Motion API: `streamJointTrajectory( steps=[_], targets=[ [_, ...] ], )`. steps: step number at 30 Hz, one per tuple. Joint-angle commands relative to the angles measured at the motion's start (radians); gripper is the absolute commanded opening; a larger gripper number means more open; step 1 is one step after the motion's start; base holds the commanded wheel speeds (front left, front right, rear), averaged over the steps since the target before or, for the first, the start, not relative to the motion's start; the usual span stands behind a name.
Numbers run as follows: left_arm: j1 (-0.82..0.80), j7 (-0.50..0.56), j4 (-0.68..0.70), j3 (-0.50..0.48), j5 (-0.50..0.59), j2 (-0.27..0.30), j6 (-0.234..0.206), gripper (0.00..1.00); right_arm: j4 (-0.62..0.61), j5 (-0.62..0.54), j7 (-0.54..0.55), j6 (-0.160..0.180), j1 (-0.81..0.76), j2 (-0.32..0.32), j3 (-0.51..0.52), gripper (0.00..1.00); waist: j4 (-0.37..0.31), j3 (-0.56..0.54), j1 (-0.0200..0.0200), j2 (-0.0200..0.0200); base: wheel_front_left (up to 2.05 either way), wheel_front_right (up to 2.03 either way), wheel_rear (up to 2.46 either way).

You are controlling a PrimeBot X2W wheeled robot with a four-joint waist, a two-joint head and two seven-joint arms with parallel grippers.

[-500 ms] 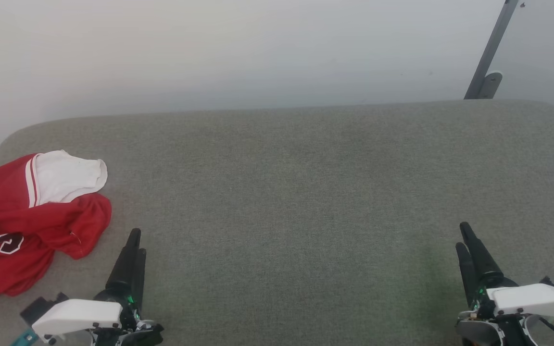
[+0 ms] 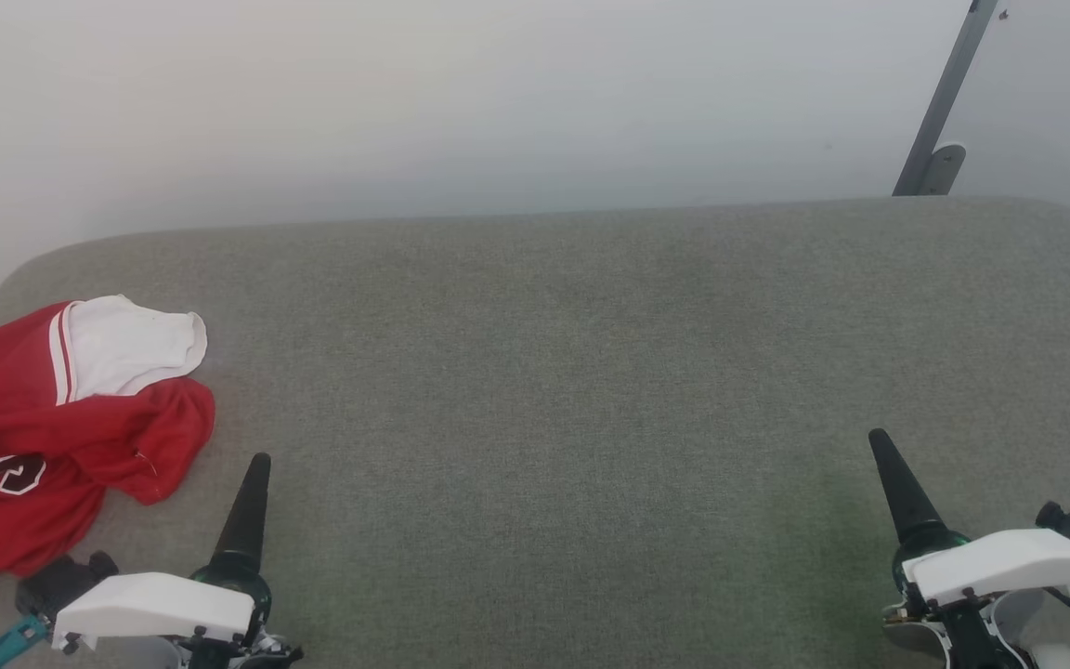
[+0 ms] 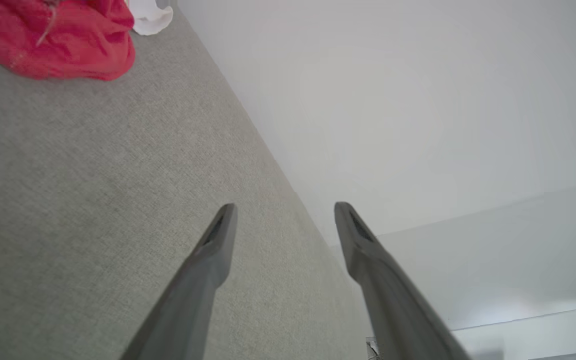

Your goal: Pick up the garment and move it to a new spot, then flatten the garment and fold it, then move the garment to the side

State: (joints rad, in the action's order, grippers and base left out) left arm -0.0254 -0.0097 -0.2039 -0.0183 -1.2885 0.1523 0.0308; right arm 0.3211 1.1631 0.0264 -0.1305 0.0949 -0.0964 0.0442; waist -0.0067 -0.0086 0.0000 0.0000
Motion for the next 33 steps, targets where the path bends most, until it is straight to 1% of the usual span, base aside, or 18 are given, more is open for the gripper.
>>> streamJointTrajectory(
  steps=[1, 10, 17, 28, 33],
  targets=[
    [-0.013, -0.008, 0.016, 0.006, 0.028, 0.013, -0.002, 1.0, -0.013, -0.031, -0.008, 0.0, 0.031, -0.009, 0.001, 1.0, 0.0, 0.0, 0.0, 0.0, 0.0, 0.0, 0.0],
    [-0.007, -0.042, 0.019, 0.022, 0.149, 0.041, 0.002, 1.0, -0.017, -0.17, -0.013, 0.0, 0.029, -0.02, -0.003, 1.0, 0.002, -0.005, 0.0, 0.0, 0.0, 0.0, 0.0],
    [0.004, -0.066, 0.019, 0.013, 0.202, 0.05, 0.02, 1.0, -0.025, -0.251, -0.021, 0.0, 0.027, -0.028, -0.002, 1.0, -0.001, -0.007, 0.0, 0.0, 0.0, 0.0, 0.0],
    [0.011, -0.102, 0.028, 0.017, 0.31, 0.064, 0.031, 1.0, -0.036, -0.38, -0.036, 0.0, 0.024, -0.039, -0.007, 1.0, -0.006, -0.008, 0.0, 0.0, 0.0, 0.0, 0.0],
    [0.013, -0.112, 0.03, 0.02, 0.351, 0.068, 0.034, 1.0, -0.041, -0.419, -0.041, 0.0, 0.025, -0.045, -0.008, 1.0, -0.007, -0.009, 0.0, 0.0, 0.0, 0.0, 0.0]
  ],
)
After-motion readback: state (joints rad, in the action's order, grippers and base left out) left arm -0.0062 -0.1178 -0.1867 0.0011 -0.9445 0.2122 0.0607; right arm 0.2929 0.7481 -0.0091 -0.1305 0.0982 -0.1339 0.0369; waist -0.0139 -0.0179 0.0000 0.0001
